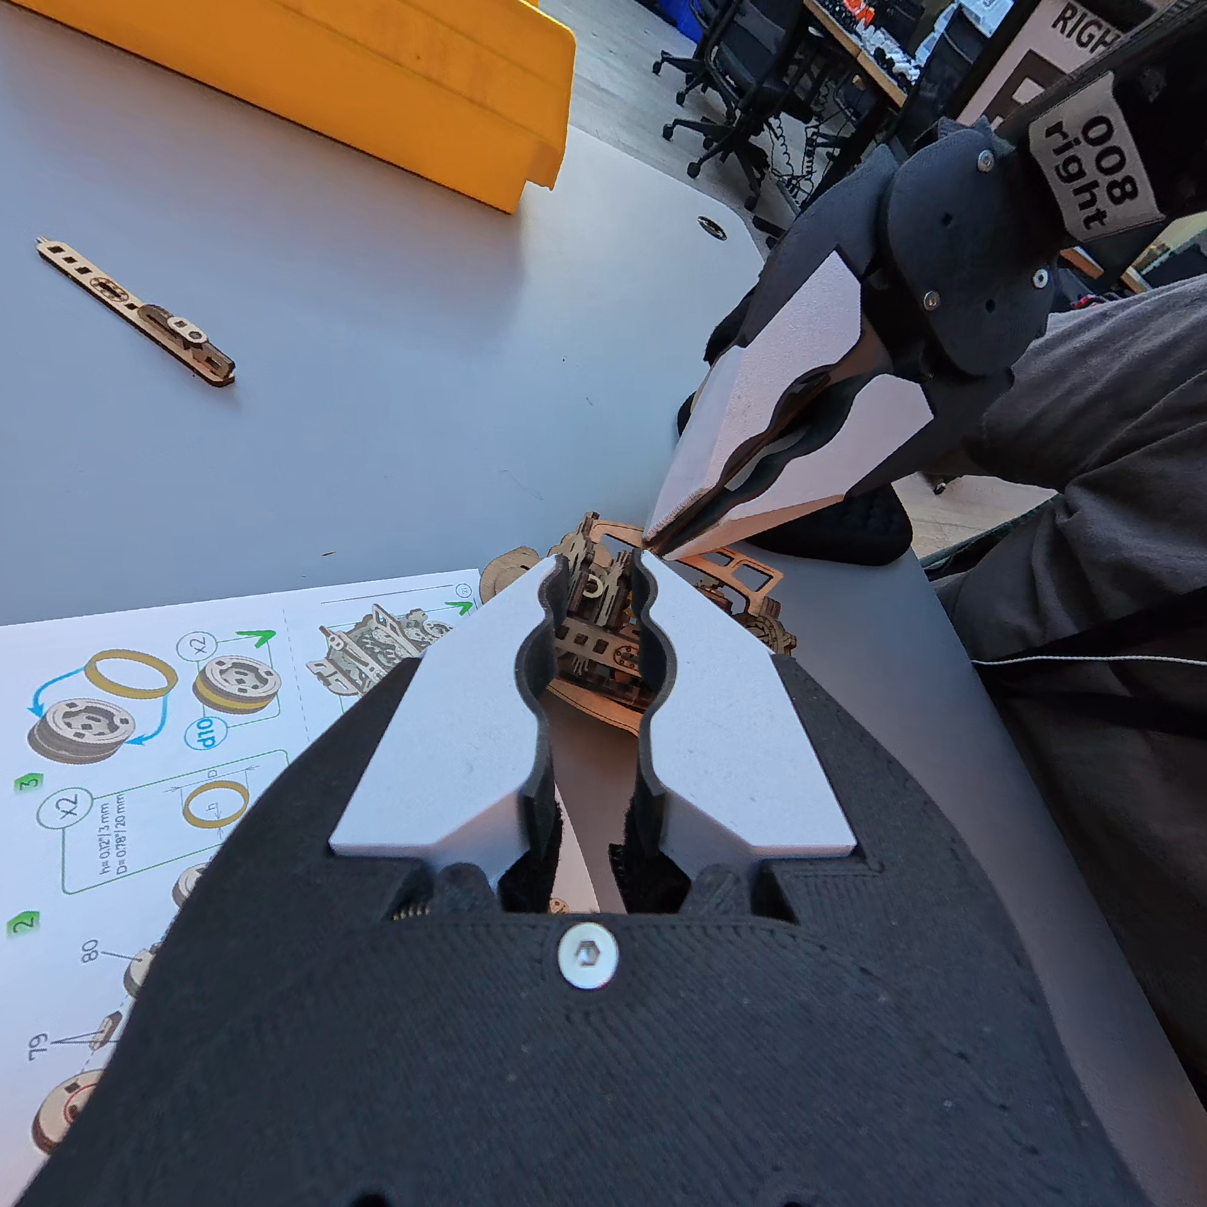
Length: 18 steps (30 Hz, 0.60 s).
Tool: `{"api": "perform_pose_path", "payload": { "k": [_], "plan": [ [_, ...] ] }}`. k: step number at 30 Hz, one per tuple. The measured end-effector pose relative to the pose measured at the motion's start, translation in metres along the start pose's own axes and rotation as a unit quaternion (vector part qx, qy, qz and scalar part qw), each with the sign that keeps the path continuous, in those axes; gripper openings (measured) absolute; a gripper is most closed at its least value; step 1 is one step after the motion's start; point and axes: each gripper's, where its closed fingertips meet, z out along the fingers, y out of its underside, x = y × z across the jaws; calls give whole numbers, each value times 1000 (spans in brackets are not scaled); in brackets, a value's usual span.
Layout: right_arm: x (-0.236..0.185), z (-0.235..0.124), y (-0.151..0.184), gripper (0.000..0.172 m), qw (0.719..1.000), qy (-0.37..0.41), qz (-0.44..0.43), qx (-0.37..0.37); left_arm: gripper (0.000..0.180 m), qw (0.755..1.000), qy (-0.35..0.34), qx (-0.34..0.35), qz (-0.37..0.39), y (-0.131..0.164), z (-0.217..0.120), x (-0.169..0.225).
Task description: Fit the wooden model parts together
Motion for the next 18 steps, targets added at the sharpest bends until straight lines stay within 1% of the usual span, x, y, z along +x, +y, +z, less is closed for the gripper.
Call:
{"api": "perform_pose_path", "payload": {
  "k": [4,7,13,18],
  "plan": [
    [0,1,0,0,1000,0,-2,-7,16,1000,0,0,0,0,0,0],
    [0,1,0,1,999,-15,9,-28,16,1000,0,1,0,0,0,0],
    [1,2,0,1,994,-71,31,-77,16,1000,0,2,0,0,0,0],
    [1,1,1,0,985,-129,66,-98,16,1000,0,2,2,0,1,1]
  ]
}}
